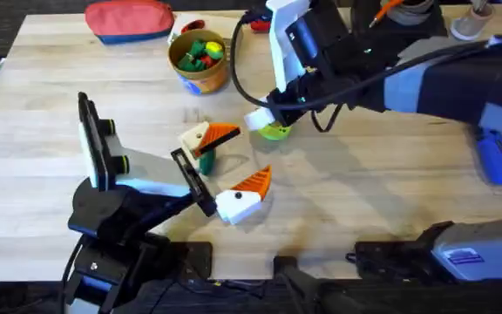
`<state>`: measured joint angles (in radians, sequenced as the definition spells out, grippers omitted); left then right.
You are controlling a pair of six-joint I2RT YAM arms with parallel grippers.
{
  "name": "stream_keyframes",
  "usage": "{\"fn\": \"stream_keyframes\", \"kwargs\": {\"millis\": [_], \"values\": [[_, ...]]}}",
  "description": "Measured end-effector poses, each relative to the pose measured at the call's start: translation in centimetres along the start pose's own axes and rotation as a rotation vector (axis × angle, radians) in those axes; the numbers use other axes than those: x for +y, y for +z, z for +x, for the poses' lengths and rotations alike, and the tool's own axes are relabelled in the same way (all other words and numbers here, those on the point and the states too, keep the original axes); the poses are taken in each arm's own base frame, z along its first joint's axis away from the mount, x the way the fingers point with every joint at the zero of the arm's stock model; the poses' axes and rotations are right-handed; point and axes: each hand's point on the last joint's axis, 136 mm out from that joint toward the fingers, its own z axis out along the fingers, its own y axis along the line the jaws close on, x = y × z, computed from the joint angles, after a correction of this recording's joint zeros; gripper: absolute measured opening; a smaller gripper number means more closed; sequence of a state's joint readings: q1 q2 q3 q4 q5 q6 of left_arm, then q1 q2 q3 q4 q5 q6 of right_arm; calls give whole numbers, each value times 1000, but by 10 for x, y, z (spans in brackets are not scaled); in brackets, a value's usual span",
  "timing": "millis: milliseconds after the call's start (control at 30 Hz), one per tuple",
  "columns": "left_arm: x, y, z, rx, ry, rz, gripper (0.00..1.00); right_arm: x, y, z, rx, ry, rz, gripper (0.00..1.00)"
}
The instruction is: Pick up the gripper from the table and insert it into the empty holder that is missing its gripper. Then pick up a screw, insert it into the mounting hole, and use the screwdriver to tighten it. Finally, clean up the table by picking up the vegetable and placing it into the bucket.
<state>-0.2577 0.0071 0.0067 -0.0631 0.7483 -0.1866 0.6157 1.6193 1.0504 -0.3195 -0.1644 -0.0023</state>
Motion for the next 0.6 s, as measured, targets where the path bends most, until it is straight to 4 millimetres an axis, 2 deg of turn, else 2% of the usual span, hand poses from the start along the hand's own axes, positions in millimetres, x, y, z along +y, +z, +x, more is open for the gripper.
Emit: {"fn": "stream_keyframes", "kwargs": {"millis": [167, 300, 333, 367, 400, 600], "values": [[0, 0, 0, 0, 0, 0, 988, 6, 14, 11, 46, -16, -6, 678], [0, 0, 0, 0, 0, 0, 988, 10, 24, 19, 78, -25, -12, 555], [0, 0, 0, 0, 0, 0, 988, 10, 26, 21, 83, -25, -12, 508], [0, 0, 0, 0, 0, 0, 988, 10, 29, 23, 92, -25, -12, 352], [0, 0, 0, 0, 0, 0, 988, 10, 29, 23, 92, -25, -10, 307], [0, 0, 0, 0, 0, 0, 988, 7, 29, 22, 88, -26, 4, 279]]}}
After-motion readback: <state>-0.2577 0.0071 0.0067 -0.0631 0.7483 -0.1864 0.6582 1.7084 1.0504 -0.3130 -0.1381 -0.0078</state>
